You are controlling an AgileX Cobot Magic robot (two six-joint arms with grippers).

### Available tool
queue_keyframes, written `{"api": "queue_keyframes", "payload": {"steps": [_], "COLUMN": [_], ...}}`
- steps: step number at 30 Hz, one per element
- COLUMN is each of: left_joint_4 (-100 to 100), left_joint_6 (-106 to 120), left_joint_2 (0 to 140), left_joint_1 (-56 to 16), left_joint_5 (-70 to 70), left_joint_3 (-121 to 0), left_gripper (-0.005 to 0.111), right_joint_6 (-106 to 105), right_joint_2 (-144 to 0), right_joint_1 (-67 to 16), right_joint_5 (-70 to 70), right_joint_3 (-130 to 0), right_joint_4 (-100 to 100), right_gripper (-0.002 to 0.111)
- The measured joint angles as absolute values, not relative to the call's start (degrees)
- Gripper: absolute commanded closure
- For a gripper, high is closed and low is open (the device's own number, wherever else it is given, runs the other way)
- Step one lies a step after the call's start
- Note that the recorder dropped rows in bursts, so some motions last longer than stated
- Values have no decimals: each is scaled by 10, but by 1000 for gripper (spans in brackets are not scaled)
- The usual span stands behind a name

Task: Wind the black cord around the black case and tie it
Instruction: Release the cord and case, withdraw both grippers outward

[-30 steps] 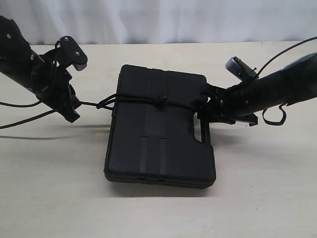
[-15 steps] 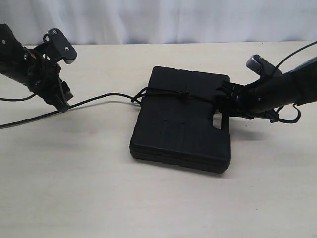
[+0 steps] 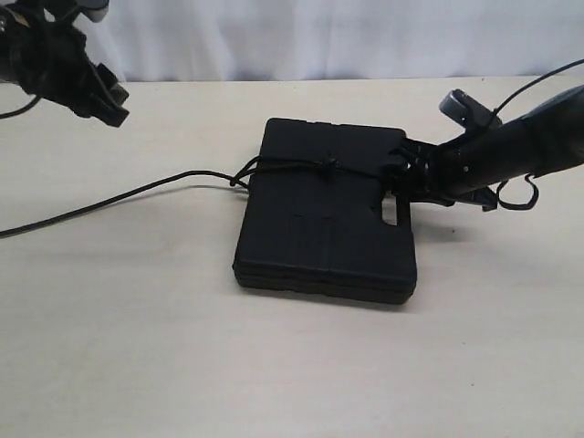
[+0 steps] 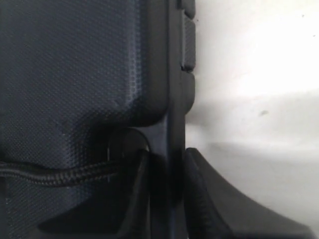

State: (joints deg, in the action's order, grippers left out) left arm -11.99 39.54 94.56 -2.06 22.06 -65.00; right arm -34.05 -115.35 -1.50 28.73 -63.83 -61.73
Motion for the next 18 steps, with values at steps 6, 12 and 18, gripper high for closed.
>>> {"api": "queue_keyframes", "payload": {"steps": [6,12,18], "left_joint_4": [-123,-147,-193], "left_joint_6": [323,289,248], "left_joint_2": [911,867,833], "left_joint_1": [-21,-21,-21], "left_joint_5": [292,403,521], "left_joint_3": [-650,-650,-650], "left_gripper": [81,107,107], "right_joint_6": [-364,-289,-222], "right_joint_2": [-1164,-1167,-1165], "right_joint_1": [-14,-15,-16], "right_joint_5": [332,419,473], "right_joint_3": [-666,-743,-769], "right_joint_4": [-604,-440,-301], "right_gripper": [88,86,46]}}
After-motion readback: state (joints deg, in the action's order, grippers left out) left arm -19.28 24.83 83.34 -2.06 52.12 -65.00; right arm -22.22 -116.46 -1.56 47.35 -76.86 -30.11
